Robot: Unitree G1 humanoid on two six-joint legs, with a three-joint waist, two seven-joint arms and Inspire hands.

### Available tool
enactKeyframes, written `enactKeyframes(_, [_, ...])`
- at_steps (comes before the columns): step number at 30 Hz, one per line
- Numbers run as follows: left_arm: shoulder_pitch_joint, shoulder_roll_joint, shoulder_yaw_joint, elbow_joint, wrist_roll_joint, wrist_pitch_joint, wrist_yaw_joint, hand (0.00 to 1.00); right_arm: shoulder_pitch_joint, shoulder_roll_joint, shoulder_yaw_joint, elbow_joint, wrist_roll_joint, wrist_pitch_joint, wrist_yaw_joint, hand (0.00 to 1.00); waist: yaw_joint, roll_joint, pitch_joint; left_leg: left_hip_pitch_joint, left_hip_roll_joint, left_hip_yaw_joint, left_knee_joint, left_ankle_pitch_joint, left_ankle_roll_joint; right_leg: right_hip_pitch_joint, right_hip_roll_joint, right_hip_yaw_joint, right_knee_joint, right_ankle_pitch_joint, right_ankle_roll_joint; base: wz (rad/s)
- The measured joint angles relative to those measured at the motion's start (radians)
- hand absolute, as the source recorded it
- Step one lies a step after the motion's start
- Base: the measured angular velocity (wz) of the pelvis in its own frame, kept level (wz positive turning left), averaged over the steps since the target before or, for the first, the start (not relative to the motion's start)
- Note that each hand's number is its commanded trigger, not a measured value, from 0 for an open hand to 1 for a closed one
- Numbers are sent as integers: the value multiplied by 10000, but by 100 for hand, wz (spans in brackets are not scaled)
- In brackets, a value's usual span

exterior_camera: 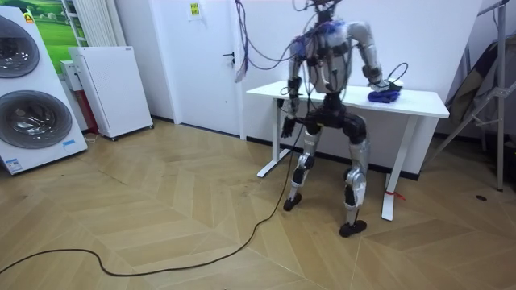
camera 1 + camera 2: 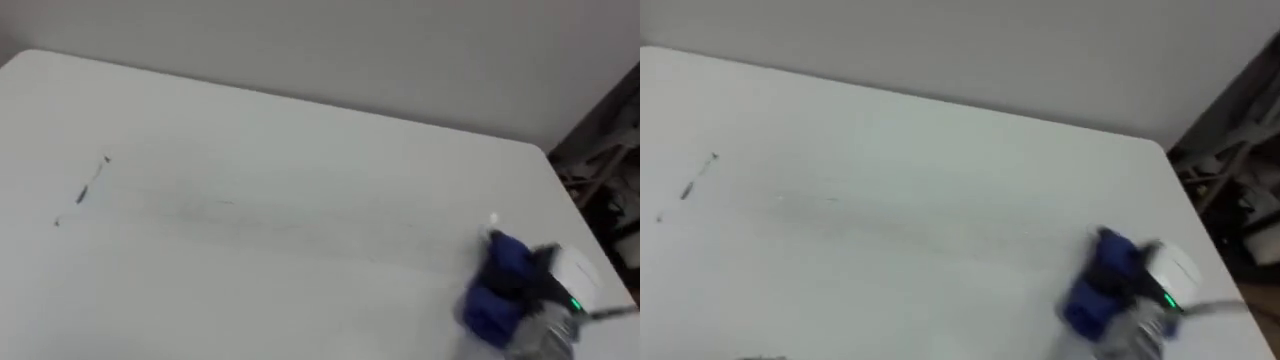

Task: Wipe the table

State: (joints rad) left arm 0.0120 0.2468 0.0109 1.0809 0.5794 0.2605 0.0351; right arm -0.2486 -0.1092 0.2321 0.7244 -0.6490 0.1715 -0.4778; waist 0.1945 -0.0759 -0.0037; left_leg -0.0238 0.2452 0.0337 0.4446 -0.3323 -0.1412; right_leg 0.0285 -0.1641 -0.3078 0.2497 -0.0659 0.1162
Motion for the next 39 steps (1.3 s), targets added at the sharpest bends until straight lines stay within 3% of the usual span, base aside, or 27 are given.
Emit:
enactKeyframes(1, [-309,-347,-205,23,-19,-22,3,0,-462,47,265,-181,-630,-189,192,100,-46,332,168,-338,304,-482,-72,205,-349,-141,345,-388,209,-414,-207,50])
enactKeyframes(2, [-402,-506,-367,2,-70,-116,-3,0,-532,27,264,-365,-798,-203,256,100,-59,402,184,-439,436,-652,-220,372,-460,-236,442,-591,396,-604,-324,81])
enactKeyframes(3, [-475,-708,-667,-52,-286,-331,-10,0,-517,-8,259,-544,-910,-217,289,100,-58,451,193,-530,455,-549,-481,717,-382,-541,319,-796,866,-1140,-437,72])
enactKeyframes(4, [-254,-786,-712,-16,-494,-385,-20,0,-411,-16,237,-636,-919,-332,337,100,-70,453,174,-532,270,-163,-326,867,-249,-776,187,-958,1326,-1545,-584,57])
enactKeyframes(5, [-78,-783,-700,-27,-616,-362,-22,0,-349,-18,238,-706,-926,-417,363,100,-119,453,157,-549,142,-3,-234,875,-243,-766,161,-1079,1418,-1667,-647,58])
enactKeyframes(7, [575,-766,-519,-175,-773,-99,-25,0,192,-369,202,-935,-836,-792,367,100,-265,518,118,-639,-380,170,-25,917,-158,-470,232,-1519,1402,-1868,-820,65])
enactKeyframes(8, [752,-763,-436,-239,-771,-60,-31,0,316,-523,172,-938,-768,-930,328,100,-285,582,116,-606,-482,174,-60,919,-155,-341,262,-1590,1290,-1873,-829,69])
enactKeyframes(10, [1338,-684,309,-251,-627,-36,-51,0,1115,-1185,-497,-904,-552,-1425,-184,100,-394,669,72,-293,-1056,170,-580,1133,207,175,207,-1618,793,-1852,-789,76])
enactKeyframes(11, [1486,-632,507,-251,-573,-30,-56,0,1363,-1348,-774,-900,-486,-1499,-391,100,-437,636,80,-149,-1212,206,-809,1181,312,300,129,-1625,672,-1831,-754,67])
enactKeyframes(13, [2048,-310,1228,-253,-498,24,-67,0,2323,-1738,-2108,-865,316,-1771,-1077,100,-666,654,5,243,-1650,202,-1457,1342,576,542,52,-1463,398,-1754,-614,48])
enactKeyframes(15, [2314,-91,1848,-255,-495,30,-71,0,2722,-2037,-3076,-353,781,-2153,-1473,100,-872,630,-38,291,-1858,214,-1456,1329,762,646,-73,-1258,380,-1755,-463,24])
enactKeyframes(17, [2338,130,2206,-338,-614,33,-78,0,3011,-2468,-3758,291,1151,-2191,-1654,100,-932,551,-103,351,-1989,248,-1407,1213,974,780,-118,-1000,279,-1711,-313,17])
enactKeyframes(18, [2330,228,2467,-614,-616,33,-78,0,3118,-2653,-4117,776,1385,-2193,-1648,100,-1041,481,-157,379,-2087,246,-1370,1176,1044,884,-136,-828,187,-1669,-244,21])
enactKeyframes(19, [2314,320,2563,-919,-617,25,-78,0,3196,-2682,-4342,1289,1491,-2192,-1651,100,-1135,274,-162,437,-2157,222,-1372,1137,1124,1000,-135,-697,82,-1631,-183,16])
enactKeyframes(21, [2243,354,2436,-1226,-618,-33,-62,0,3630,-2665,-4409,1465,1548,-2141,-1655,100,-1161,40,-158,538,-2211,193,-1356,1029,1219,1190,-72,-416,-46,-1578,-144,0])
enactKeyframes(23, [2173,203,1969,-1210,-669,-90,-64,0,3787,-2687,-4400,1462,1548,-2050,-1655,100,-1139,64,-176,564,-2191,210,-1023,758,1294,1307,31,17,-122,-1508,-106,-28])
enactKeyframes(24, [2153,49,1721,-1194,-797,-94,-56,0,3712,-2643,-4295,1420,1548,-1806,-1652,100,-1046,139,-210,628,-2140,224,-897,618,1326,1331,86,97,-118,-1404,-92,-58])
enactKeyframes(26, [2120,-75,1278,-1183,-1021,-100,-37,0,3367,-2534,-3866,1158,1401,-1192,-1606,100,-810,276,-198,715,-1995,274,-798,468,1326,1291,257,128,-125,-1184,-154,-70])
enactKeyframes(28, [1946,-202,807,-1025,-1179,-128,35,0,3014,-2293,-3002,514,1069,-298,-1491,100,-421,406,-156,777,-1860,172,-851,393,1275,1167,535,64,-315,-871,-339,-78])
enactKeyframes(29, [1899,-265,787,-932,-1182,-121,60,0,2915,-2222,-2783,279,874,-109,-1374,100,-333,446,-141,782,-1838,124,-865,377,1264,1089,586,60,-313,-828,-402,-83])
enactKeyframes(31, [1760,-422,425,-675,-1176,-11,52,0,2570,-1864,-1391,-1003,173,602,-819,100,52,543,-84,786,-1788,-186,-963,332,1188,830,803,10,-314,-676,-609,-70])
enactKeyframes(32, [1746,-436,366,-659,-1180,-10,42,0,2475,-1716,-966,-1365,-3,723,-600,100,97,545,-81,786,-1786,-284,-1009,332,1168,787,848,-16,-314,-656,-641,-30])
enactKeyframes(34, [1685,-518,-29,-692,-1182,45,32,0,1733,-1022,427,-2125,-668,811,196,100,136,608,-10,704,-1794,-701,-1073,379,1089,740,944,-195,-311,-671,-710,12])
enactKeyframes(35, [1684,-562,-164,-776,-1178,87,20,0,1531,-876,704,-2301,-682,830,416,100,227,633,26,678,-1797,-724,-1096,403,1070,717,940,-230,-311,-706,-759,18])
enactKeyframes(36, [1693,-677,-370,-930,-1164,147,-27,0,1211,-711,1254,-2668,-696,832,888,100,511,701,129,686,-1817,-748,-1210,473,1047,687,930,-235,-321,-766,-803,18])
enactKeyframes(39, [1977,-778,-508,-1250,-1147,243,-326,0,959,-374,2076,-3195,-1075,708,1641,100,897,647,160,655,-1926,-920,-1647,819,1085,785,897,-263,-610,-850,-763,43])
